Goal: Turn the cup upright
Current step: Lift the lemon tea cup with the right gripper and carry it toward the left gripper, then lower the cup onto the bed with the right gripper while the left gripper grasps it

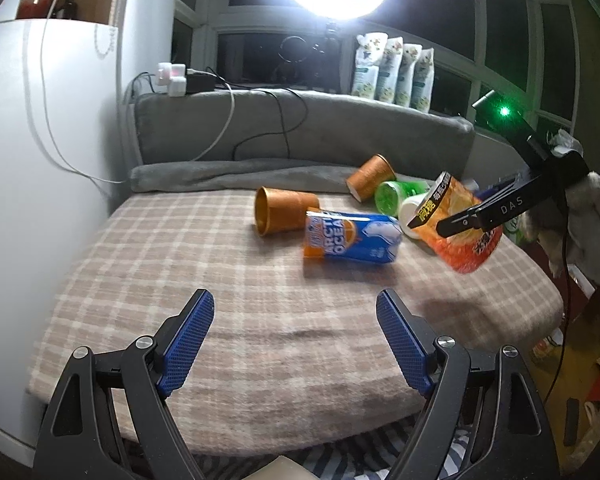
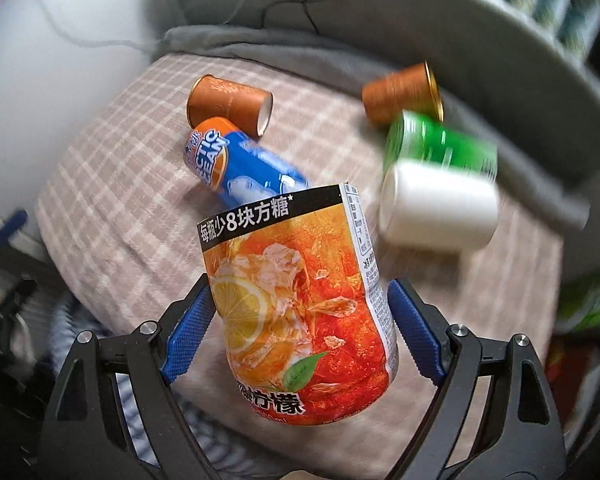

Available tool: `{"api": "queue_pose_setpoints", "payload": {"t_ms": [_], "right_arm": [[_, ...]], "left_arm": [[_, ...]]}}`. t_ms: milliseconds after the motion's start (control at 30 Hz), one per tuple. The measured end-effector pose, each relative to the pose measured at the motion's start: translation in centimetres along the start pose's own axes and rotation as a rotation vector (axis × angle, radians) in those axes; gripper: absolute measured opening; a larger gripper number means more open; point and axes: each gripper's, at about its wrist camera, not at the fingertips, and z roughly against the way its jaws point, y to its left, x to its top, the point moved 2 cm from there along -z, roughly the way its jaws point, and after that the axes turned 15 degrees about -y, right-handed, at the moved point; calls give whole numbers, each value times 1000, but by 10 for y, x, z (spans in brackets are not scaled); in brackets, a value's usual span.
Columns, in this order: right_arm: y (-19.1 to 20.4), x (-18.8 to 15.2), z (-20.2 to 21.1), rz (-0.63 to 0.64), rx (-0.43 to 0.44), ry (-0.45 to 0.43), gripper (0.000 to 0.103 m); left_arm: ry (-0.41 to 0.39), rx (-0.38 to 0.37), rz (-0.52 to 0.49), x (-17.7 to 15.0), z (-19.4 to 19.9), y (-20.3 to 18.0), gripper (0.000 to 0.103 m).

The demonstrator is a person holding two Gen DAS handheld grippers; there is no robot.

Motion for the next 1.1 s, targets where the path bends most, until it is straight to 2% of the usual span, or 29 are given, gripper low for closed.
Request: {"api": "queue_pose_setpoints", "payload": {"t_ms": [300, 633, 867, 967, 1100], "right_arm": [[-12, -34, -19, -277, 90, 57, 89], [-17, -36, -21, -314, 140, 35, 90], [-30, -29, 2, -334, 151, -43, 90], [-40, -29, 20, -359, 138, -106, 90], [-53, -39, 42, -387, 96, -178, 91]], "left_arm": [[65, -79, 34, 4, -11, -14, 83], [98, -133, 60, 7, -23, -27, 83], [146, -182, 105, 10, -37, -34, 83], [174, -211, 117, 11, -45, -42, 83], [261, -296, 217, 14, -69, -51, 83]]}}
